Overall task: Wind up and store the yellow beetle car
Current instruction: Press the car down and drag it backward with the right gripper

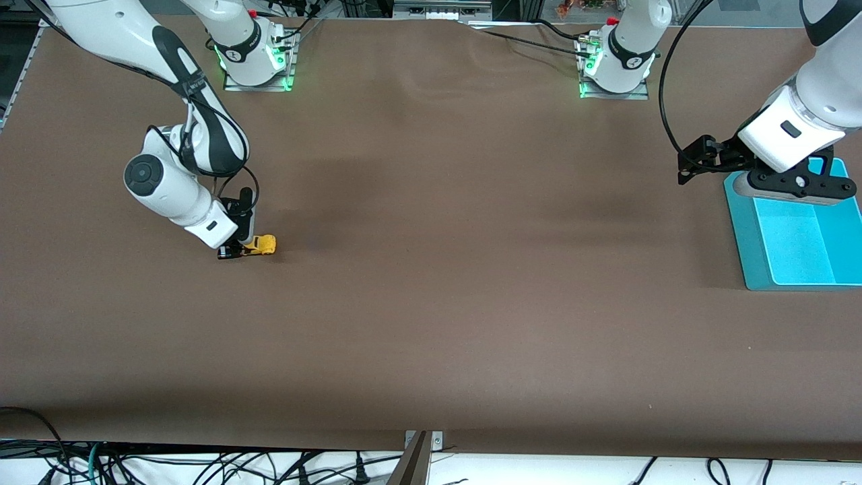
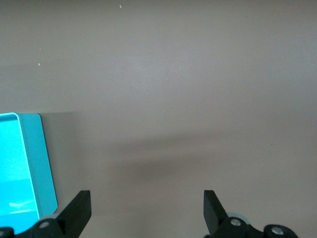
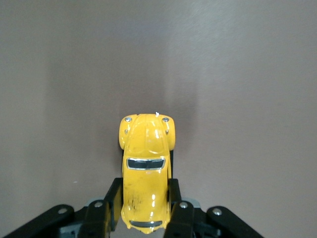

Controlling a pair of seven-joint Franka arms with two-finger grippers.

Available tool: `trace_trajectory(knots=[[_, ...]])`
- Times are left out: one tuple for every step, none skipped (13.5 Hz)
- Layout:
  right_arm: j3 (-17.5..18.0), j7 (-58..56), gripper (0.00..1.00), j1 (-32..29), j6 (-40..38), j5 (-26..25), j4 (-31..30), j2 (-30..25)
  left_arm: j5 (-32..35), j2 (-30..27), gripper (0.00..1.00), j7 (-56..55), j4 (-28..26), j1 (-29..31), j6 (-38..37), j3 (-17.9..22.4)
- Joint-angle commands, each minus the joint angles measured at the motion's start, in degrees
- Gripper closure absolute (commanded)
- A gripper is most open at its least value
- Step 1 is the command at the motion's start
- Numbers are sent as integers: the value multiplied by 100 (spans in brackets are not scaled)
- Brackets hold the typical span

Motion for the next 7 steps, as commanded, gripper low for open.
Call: trace_trajectory(knots=[[54, -187, 89, -118, -24, -31, 74, 162, -91, 39, 0, 55, 137, -28, -70, 16], [46, -196, 89, -136, -15, -31, 74, 162, -91, 39, 0, 55, 137, -28, -70, 16], [54, -196, 89, -171, -15, -31, 65, 171, -91, 39, 0, 55, 137, -28, -78, 16], [54, -248, 89, -232, -24, -23, 65, 171, -91, 39, 0, 55, 137, -19, -70, 16], [46, -406, 89, -302, -24, -14, 65, 180, -91, 39, 0, 55, 137, -28, -78, 16], [46, -572, 89, -425, -24, -5, 65, 189, -91, 39, 0, 55, 137, -19, -70, 16], [37, -766, 89, -574, -15, 4, 56, 197, -91, 39, 0, 55, 137, -28, -70, 16]])
